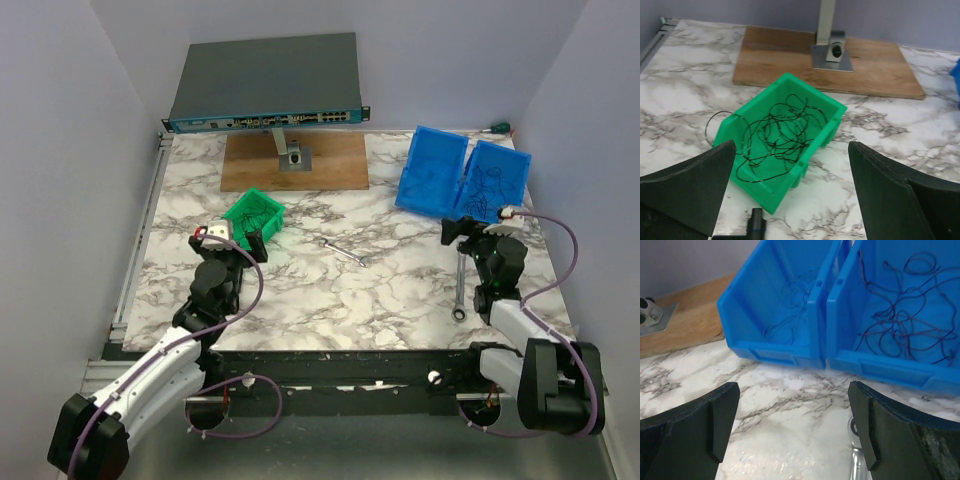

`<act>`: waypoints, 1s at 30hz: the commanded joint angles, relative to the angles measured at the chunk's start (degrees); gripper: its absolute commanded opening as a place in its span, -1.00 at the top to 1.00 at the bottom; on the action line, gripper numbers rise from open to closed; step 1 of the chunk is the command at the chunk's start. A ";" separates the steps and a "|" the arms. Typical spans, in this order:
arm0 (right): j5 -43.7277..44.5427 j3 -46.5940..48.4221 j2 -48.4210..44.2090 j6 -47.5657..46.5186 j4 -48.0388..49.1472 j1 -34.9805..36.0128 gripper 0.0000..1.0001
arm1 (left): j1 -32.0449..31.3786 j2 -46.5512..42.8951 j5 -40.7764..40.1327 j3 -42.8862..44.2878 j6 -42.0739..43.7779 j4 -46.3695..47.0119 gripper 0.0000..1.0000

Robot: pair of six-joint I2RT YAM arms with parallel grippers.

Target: Untangle the cables

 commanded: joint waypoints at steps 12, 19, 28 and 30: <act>3.40 -4.60 21.88 -4.47 35.02 0.31 -1.00 | 15.10 22.74 0.22 -3.15 10.71 31.31 -0.97; 8.13 -3.84 32.19 -7.66 42.43 4.68 -1.00 | 16.98 26.85 4.18 2.75 15.07 23.96 -0.97; 10.57 -1.01 32.50 -7.94 37.81 5.52 -1.00 | 21.92 31.05 5.72 0.04 13.80 35.30 -0.90; 10.35 -0.99 32.75 -8.27 38.35 5.51 -1.00 | 23.30 30.67 8.88 0.01 13.08 33.83 -0.95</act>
